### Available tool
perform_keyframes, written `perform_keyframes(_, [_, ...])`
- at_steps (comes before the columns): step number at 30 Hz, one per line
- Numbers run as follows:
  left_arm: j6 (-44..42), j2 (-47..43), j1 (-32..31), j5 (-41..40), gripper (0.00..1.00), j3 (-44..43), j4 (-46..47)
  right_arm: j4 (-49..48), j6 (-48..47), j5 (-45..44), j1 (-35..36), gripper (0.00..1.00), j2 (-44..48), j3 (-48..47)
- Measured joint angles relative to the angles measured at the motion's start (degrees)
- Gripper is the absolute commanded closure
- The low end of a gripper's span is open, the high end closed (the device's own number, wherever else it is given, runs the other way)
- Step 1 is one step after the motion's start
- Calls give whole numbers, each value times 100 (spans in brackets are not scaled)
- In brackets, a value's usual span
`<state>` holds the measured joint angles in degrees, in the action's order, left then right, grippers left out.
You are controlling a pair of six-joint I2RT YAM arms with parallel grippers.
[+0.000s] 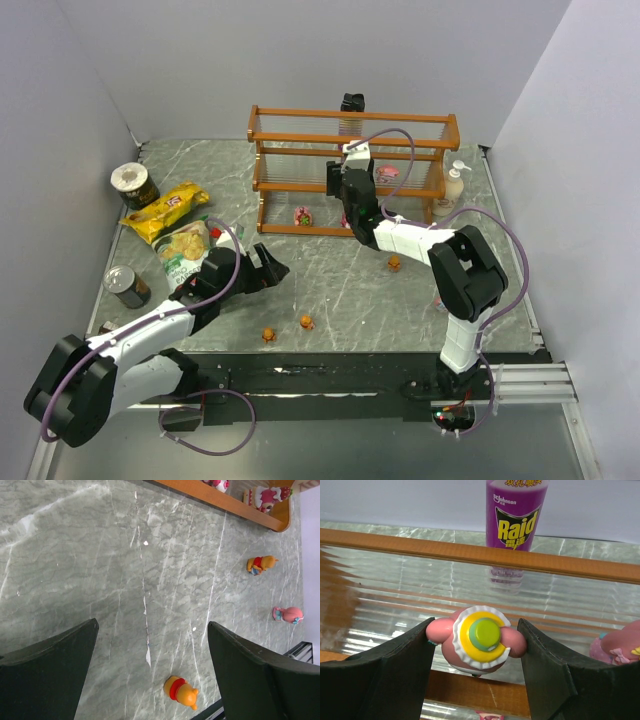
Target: Place and organize the plastic toys onto the shelf
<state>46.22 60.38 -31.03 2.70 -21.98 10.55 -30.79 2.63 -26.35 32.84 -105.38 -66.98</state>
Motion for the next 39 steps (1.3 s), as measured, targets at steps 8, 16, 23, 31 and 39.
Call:
perform_keyframes(8, [0,28,11,0,4,0,-2,-175,-87,-33,0,45,-83,-17])
perform_keyframes(16, [-2,37,24,-2,4,0,-2,-208,-116,-37,-2,36,-96,-20])
perform_keyframes(23, [-2,37,26,-2,4,0,-4,-203,-111,96,-15,25,-96,-20])
perform_keyframes(31, [-2,37,26,-4,4,0,-4,-33,-76,219,-22,12,-94,-20])
perform_keyframes(39, [-2,37,31,-7,4,0,-4,55,-7,317,-28,6,-42,-20])
